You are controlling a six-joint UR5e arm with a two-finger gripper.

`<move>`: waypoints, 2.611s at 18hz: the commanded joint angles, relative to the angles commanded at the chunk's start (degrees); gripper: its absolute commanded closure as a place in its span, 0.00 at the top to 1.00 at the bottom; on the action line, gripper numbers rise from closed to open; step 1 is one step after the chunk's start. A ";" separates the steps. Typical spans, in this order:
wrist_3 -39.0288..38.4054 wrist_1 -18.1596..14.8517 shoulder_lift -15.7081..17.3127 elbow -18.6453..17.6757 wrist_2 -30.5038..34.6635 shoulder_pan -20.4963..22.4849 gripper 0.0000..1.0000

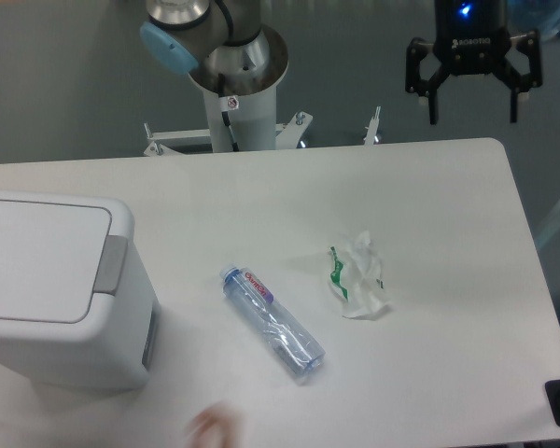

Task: Open the trash can
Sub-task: 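Move the open gripper down from its raised start pose toward the table, then move the open gripper over to the lid of the white trash can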

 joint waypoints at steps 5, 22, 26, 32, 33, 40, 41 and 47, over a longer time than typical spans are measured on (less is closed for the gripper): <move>-0.26 0.00 0.53 0.00 -0.09 -0.96 1.00; -43.65 4.57 0.35 0.09 -4.13 -17.91 1.00; -56.56 10.25 -2.88 0.26 -4.04 -23.71 1.00; -64.95 15.12 -5.71 0.00 -3.87 -26.98 1.00; -64.95 15.12 -6.32 0.00 -3.87 -27.85 1.00; -65.13 15.20 -8.70 0.09 -3.78 -32.08 1.00; -65.13 15.20 -8.70 0.00 -3.78 -32.43 1.00; -65.39 15.12 -10.02 -0.18 -3.69 -35.86 1.00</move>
